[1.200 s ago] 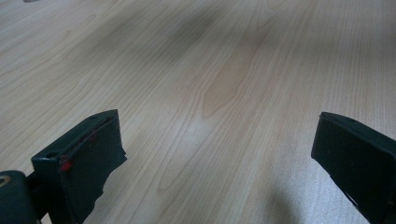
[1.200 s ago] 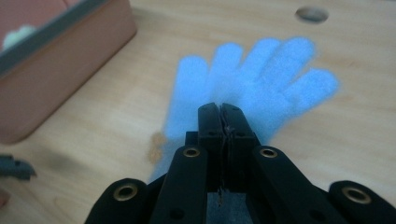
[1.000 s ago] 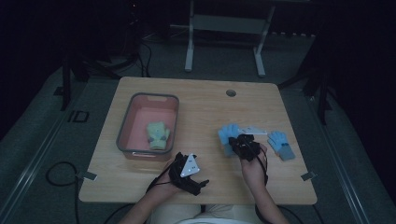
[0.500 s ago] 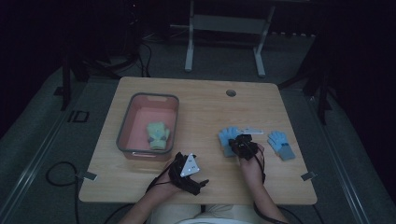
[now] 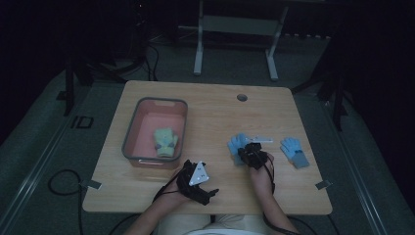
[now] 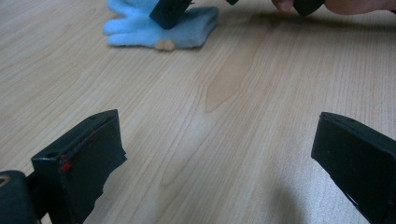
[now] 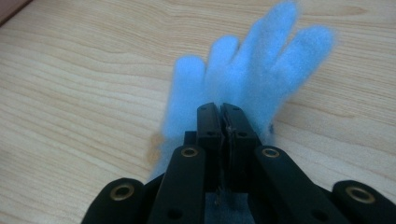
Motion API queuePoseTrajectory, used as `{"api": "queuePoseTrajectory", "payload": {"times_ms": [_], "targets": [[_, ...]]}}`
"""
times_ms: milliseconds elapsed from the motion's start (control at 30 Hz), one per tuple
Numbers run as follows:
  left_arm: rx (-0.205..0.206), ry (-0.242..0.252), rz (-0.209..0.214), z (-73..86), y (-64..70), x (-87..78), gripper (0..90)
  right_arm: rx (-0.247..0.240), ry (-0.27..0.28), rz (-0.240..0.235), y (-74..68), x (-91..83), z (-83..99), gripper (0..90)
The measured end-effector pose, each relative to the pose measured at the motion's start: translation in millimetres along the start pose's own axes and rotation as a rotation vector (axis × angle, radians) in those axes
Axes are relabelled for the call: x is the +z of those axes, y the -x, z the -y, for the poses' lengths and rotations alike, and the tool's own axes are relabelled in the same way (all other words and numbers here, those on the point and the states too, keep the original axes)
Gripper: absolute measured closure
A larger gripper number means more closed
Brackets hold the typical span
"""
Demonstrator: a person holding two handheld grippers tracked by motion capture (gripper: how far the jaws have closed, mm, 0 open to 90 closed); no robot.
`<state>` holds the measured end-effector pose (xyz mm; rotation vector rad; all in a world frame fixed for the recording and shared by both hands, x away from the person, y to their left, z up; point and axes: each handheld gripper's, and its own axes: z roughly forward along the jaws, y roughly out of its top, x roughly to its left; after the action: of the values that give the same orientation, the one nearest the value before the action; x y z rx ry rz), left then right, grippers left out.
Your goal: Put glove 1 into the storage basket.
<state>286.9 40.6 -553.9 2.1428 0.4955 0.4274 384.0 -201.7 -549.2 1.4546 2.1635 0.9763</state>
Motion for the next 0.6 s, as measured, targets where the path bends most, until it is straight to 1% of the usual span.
{"api": "queuePoseTrajectory", "payload": {"times_ms": [67,133,200,267,333,433,467,533,567,600], "targets": [[-0.001,0.000,0.001,0.2,-0.2,0.0,1.9,0.000,0.001,-0.004,0.4,-1.0,-0.7,84.0],[-0.003,0.001,0.002,0.4,-0.5,-0.1,2.0,0.001,0.012,-0.016,1.0,-4.8,-2.1,79.1],[-0.003,0.001,0.002,0.4,-0.6,0.0,1.9,-0.007,0.022,-0.021,1.8,-10.1,-4.3,73.0],[-0.003,0.001,0.002,0.3,-0.5,0.0,1.9,-0.018,0.034,-0.032,3.3,-16.4,-7.0,70.5],[-0.003,0.001,0.002,0.3,-0.5,-0.1,1.9,-0.036,0.047,-0.028,5.0,-22.9,-9.6,67.8],[-0.002,0.000,0.005,0.3,-0.2,0.1,2.0,-0.059,0.075,-0.027,12.9,-36.0,-13.6,67.4],[-0.002,-0.001,0.006,0.3,-0.1,0.1,1.9,-0.070,0.083,-0.036,16.4,-40.3,-14.3,66.6],[-0.002,-0.002,0.005,0.5,-0.1,0.2,2.0,-0.097,0.096,-0.030,25.0,-48.4,-14.6,66.7],[-0.002,-0.004,0.005,0.4,-0.1,0.1,2.0,-0.112,0.105,-0.044,30.2,-52.2,-14.4,67.0],[-0.003,-0.003,0.005,0.3,-0.1,0.1,1.9,-0.127,0.107,-0.032,35.6,-55.6,-14.0,68.0]]}}
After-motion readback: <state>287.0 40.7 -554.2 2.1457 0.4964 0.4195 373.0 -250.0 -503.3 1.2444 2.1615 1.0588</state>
